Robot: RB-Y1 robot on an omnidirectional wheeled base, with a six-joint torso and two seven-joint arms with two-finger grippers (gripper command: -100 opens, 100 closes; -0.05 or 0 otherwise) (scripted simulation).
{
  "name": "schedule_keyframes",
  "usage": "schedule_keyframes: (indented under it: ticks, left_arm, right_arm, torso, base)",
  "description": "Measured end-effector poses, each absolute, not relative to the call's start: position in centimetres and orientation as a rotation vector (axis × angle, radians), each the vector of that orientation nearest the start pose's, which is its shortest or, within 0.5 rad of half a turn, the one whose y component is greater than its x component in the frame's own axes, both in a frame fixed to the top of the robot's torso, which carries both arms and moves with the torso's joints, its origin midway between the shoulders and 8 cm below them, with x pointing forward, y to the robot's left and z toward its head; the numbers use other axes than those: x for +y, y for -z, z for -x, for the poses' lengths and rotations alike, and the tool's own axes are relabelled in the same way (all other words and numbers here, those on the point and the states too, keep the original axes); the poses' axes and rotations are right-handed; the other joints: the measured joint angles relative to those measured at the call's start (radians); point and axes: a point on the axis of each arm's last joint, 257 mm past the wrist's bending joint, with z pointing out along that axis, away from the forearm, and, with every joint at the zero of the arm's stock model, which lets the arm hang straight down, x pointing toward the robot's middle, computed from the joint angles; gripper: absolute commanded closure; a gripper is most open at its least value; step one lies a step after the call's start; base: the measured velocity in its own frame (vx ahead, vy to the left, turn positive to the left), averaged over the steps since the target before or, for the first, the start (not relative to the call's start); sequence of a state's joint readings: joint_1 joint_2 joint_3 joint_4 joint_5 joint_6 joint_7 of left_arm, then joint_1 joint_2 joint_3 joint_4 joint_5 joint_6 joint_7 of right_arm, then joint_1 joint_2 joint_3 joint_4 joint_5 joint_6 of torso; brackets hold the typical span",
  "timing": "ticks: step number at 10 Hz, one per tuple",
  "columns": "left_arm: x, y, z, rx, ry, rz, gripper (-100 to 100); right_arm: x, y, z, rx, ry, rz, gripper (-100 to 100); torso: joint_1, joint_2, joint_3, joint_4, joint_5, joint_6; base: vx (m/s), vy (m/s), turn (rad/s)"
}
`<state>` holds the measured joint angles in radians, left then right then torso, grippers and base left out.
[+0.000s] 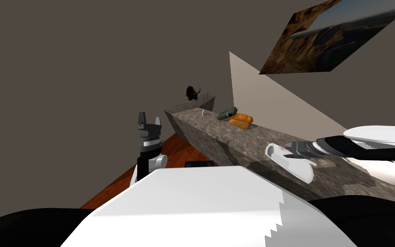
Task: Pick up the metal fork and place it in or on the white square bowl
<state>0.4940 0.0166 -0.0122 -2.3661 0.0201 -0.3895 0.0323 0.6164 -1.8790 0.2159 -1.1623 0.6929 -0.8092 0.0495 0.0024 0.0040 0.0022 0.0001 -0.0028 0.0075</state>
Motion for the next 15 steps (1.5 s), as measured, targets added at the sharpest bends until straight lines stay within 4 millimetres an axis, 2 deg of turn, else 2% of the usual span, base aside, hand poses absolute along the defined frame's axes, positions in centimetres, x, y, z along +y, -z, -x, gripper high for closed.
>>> schedule_keyframes:
  ticks: [1, 2, 3, 7, 9, 13, 14, 15]
  left_arm:
    - [27.4, -4.4, -34.5, 0.618, 1.357, 0.688, 0]
    - [27.4, -4.4, -34.5, 0.618, 1.357, 0.688, 0]
    - [27.4, -4.4, -34.5, 0.618, 1.357, 0.688, 0]
    - [27.4, -4.4, -34.5, 0.618, 1.357, 0.688, 0]
    - [27.4, -4.4, -34.5, 0.618, 1.357, 0.688, 0]
    - [27.4, -4.4, -34.5, 0.618, 1.357, 0.688, 0]
    - [27.4, -4.4, -34.5, 0.618, 1.357, 0.688, 0]
    - [27.4, -4.4, -34.5, 0.618, 1.357, 0.688, 0]
  right_arm:
    - [-68.7, 22.0, -22.3, 2.735, 0.231, 1.063, -100]
    - [-68.7, 22.0, -22.3, 2.735, 0.231, 1.063, 0]
    - [-68.7, 22.0, -22.3, 2.735, 0.231, 1.063, -100]
    - [-68.0, 19.8, -24.5, 2.720, 0.235, 1.095, -100]
    - [-67.9, 19.3, -24.4, 2.727, 0.228, 1.102, -100]
    - [-66.7, 17.0, -26.4, 2.712, 0.222, 1.125, -100]
    - [-66.7, 17.0, -26.5, 2.712, 0.221, 1.126, 0]
    - [-66.7, 17.0, -26.5, 2.712, 0.221, 1.126, 0]
  torso:
    - [0.000, 0.000, 0.000, 0.000, 0.000, 0.000]
    - [0.000, 0.000, 0.000, 0.000, 0.000, 0.000]
    - [0.000, 0.000, 0.000, 0.000, 0.000, 0.000]
    - [-0.001, 0.001, 0.000, 0.000, 0.000, 0.000]
    - [0.000, 0.000, 0.000, 0.000, 0.000, 0.000]
    - [0.000, 0.000, 0.000, 0.000, 0.000, 0.000]
    - [0.000, 0.000, 0.000, 0.000, 0.000, 0.000]
    - [0.000, 0.000, 0.000, 0.000, 0.000, 0.000]
  base:
    - [0.000, 0.000, 0.000]
    - [0.000, 0.000, 0.000]
    - [-0.004, -0.007, -0.057]
    - [-0.008, -0.011, -0.041]
    - [-0.001, -0.004, -0.027]
    - [-0.006, -0.009, -0.040]
    - [0.000, 0.000, 0.000]
    - [0.000, 0.000, 0.000]
